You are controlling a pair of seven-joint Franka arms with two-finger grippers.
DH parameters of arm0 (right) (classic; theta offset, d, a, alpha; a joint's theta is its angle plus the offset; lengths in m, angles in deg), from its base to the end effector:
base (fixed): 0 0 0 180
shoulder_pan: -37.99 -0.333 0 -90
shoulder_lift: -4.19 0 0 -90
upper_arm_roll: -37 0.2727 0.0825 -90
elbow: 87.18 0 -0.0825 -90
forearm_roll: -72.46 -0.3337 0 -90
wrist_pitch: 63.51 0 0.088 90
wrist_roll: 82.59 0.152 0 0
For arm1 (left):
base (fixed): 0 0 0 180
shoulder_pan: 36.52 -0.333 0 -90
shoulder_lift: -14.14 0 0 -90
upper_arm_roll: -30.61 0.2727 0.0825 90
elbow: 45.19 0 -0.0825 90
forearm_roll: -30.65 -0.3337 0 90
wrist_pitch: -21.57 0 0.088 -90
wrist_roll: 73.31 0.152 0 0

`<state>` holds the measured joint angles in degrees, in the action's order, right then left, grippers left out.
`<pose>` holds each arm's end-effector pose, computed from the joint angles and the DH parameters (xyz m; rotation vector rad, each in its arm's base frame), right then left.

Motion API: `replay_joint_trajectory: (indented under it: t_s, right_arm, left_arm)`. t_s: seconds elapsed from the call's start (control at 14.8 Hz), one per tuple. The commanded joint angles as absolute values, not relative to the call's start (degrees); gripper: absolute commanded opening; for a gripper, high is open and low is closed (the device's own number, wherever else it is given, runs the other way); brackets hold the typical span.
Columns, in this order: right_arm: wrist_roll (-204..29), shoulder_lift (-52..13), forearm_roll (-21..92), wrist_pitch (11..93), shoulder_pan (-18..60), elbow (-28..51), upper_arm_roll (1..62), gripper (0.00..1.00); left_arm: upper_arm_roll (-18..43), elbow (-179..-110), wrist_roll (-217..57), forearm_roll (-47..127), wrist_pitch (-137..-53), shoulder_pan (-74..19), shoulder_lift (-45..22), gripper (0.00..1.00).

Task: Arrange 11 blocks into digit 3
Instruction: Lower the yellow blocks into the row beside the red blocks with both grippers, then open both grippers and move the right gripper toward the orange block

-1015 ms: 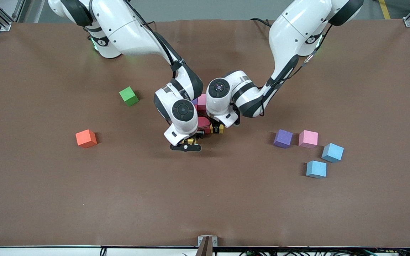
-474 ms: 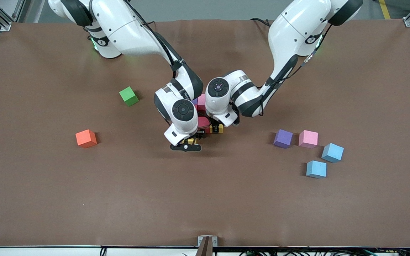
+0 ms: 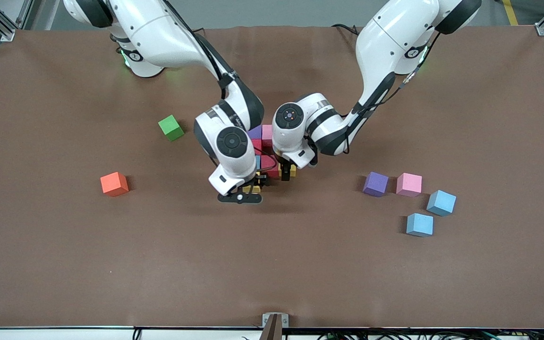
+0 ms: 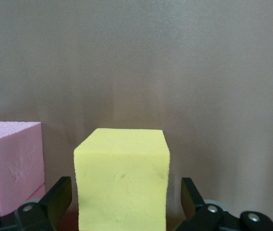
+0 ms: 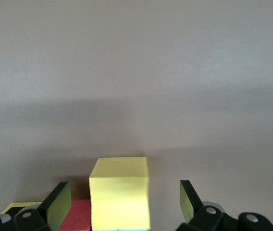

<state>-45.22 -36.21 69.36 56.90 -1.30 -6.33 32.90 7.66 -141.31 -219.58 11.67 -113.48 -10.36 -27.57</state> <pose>0.5277 0.3857 0.2322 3.1331 -0.0768 -0.0161 0.4257 -0.4492 0.1624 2.2226 2.1906 -0.0467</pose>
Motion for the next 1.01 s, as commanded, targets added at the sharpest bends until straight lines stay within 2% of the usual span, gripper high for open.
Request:
replay_joint_trajectory:
  t_s: [0.0, 0.27, 0.41, 0.68, 0.95]
  right_arm:
    - [-46.2, -30.2, 69.1, 51.3, 1.8, -4.6, 33.5, 1.00]
    - [-45.7, -21.9, 69.1, 47.2, 6.4, -0.4, 33.0, 1.00]
    - [-46.5, -20.8, 69.2, 46.0, 8.7, -0.2, 33.0, 1.00]
    - [-56.0, -19.6, 69.2, 42.1, 12.6, -0.3, 33.0, 1.00]
    - [-59.9, -16.4, 69.2, 33.2, 18.4, -0.4, 33.0, 1.00]
  left_arm:
    - [7.9, -142.8, -220.3, 11.2, -113.3, -10.4, -23.8, 1.00]
    - [7.5, -144.3, -220.2, 11.6, -112.5, -11.0, -20.1, 1.00]
    - [7.5, -143.8, -218.5, 11.5, -107.3, -11.9, -17.3, 1.00]
    - [7.3, -143.6, -206.3, 12.1, -104.9, -17.7, -13.5, 1.00]
    - [7.3, -143.5, -195.3, 12.3, -102.5, -24.5, -11.6, 1.00]
